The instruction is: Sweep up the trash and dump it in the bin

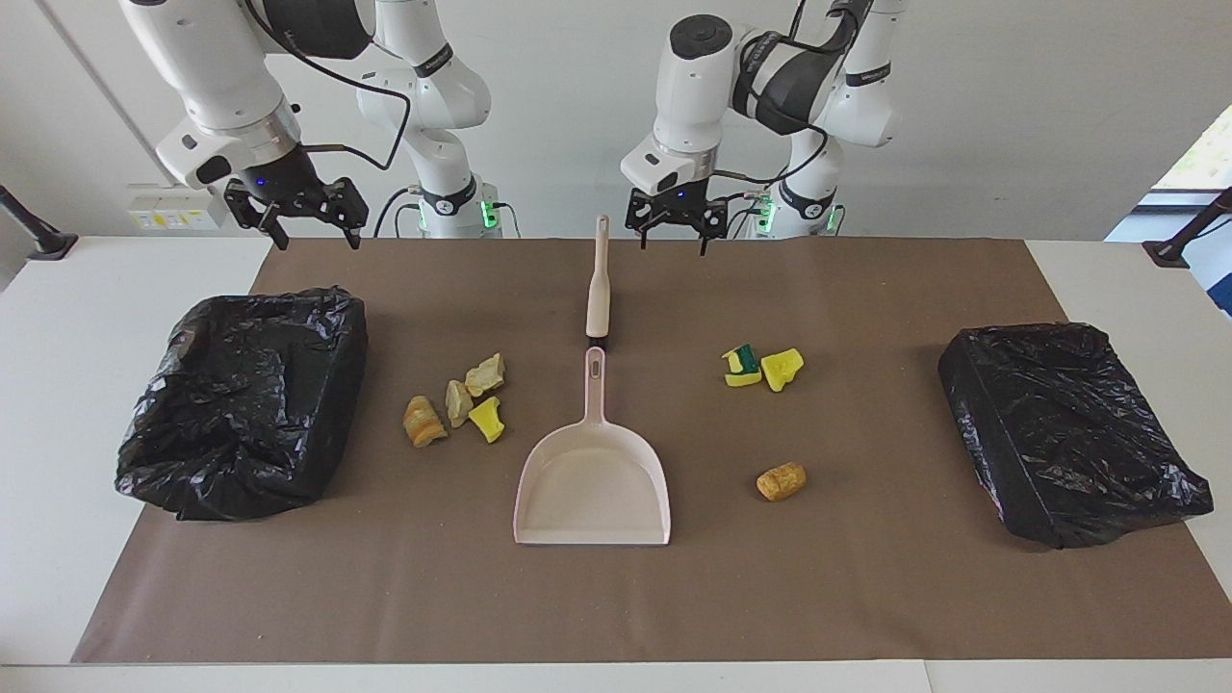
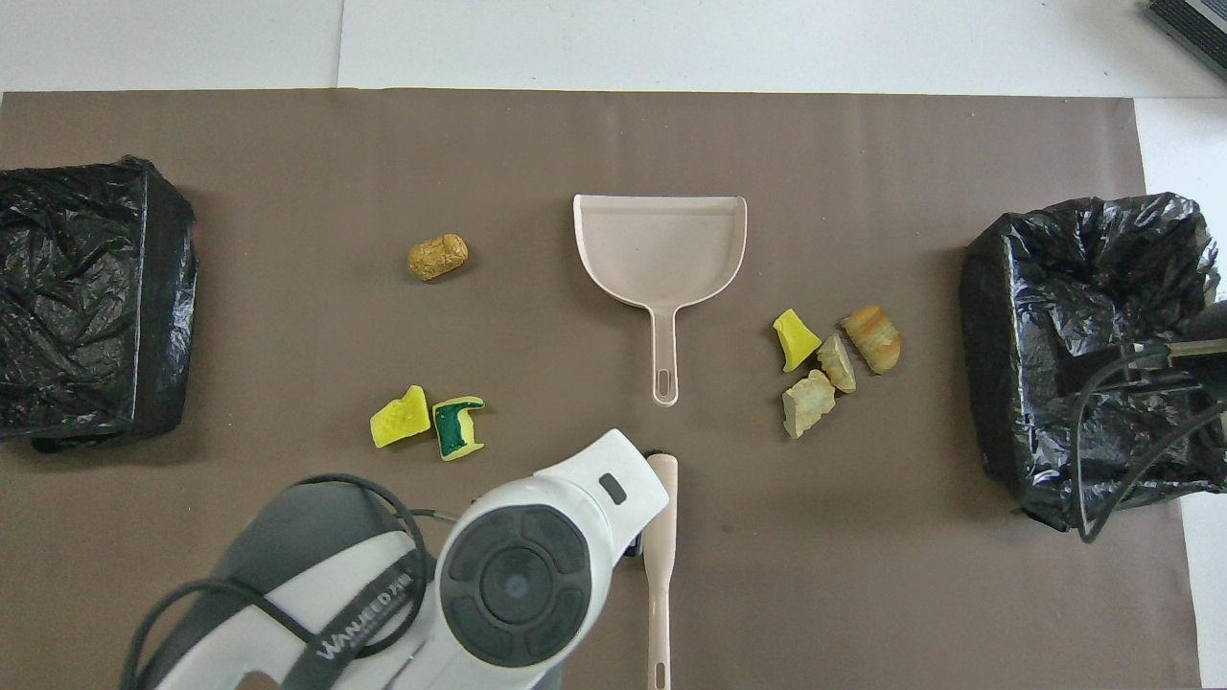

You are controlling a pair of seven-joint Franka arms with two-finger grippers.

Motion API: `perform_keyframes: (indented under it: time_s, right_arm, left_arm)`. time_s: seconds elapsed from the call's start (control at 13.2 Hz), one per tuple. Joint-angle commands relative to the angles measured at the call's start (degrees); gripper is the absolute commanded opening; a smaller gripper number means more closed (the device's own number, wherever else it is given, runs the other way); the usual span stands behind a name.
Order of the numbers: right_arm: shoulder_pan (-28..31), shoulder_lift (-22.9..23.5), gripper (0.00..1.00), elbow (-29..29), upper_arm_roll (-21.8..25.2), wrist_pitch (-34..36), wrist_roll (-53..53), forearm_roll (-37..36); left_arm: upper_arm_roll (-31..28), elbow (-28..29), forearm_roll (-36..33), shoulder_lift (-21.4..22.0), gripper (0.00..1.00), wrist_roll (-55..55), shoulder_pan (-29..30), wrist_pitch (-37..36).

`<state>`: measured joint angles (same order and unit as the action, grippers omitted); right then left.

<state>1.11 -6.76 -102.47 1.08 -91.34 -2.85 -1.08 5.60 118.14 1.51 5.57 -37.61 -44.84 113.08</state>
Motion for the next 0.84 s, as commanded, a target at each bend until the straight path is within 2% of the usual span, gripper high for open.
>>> perform_keyframes:
  time_s: [0.0,0.3,0.53,0.68,0.76]
  right_arm:
    - [0.0,-0.5,1.00,-4.7,-0.3,-4.7,-0.4,0.6]
    - [-2.3,1.5,1.00,-6.6,-0.3,-9.4,0.1,0.6]
    - [-2.3,4.2,1.00,-7.5,-0.3,-10.0,0.4,0.6]
    - [-3.5,6.7,1.00,-7.5,-0.3,-13.1,0.9,0.6]
    - [-3.8,7.1,1.00,-7.5,-0.3,-13.7,1.5,0.6]
  left_arm:
    - [-1.3,8.3,0.7,0.9,1.00,-7.9,-8.8,9.9]
    - [-1.3,13.3,0.7,-0.6,1.00,-16.2,-16.8,16.3]
    - [-1.3,14.8,0.7,-1.3,1.00,-17.9,-17.5,19.9]
    - [-1.3,14.8,0.7,-2.8,1.00,-17.8,-17.5,20.2]
    - [-1.3,14.7,0.7,-4.8,1.00,-17.8,-17.6,21.4]
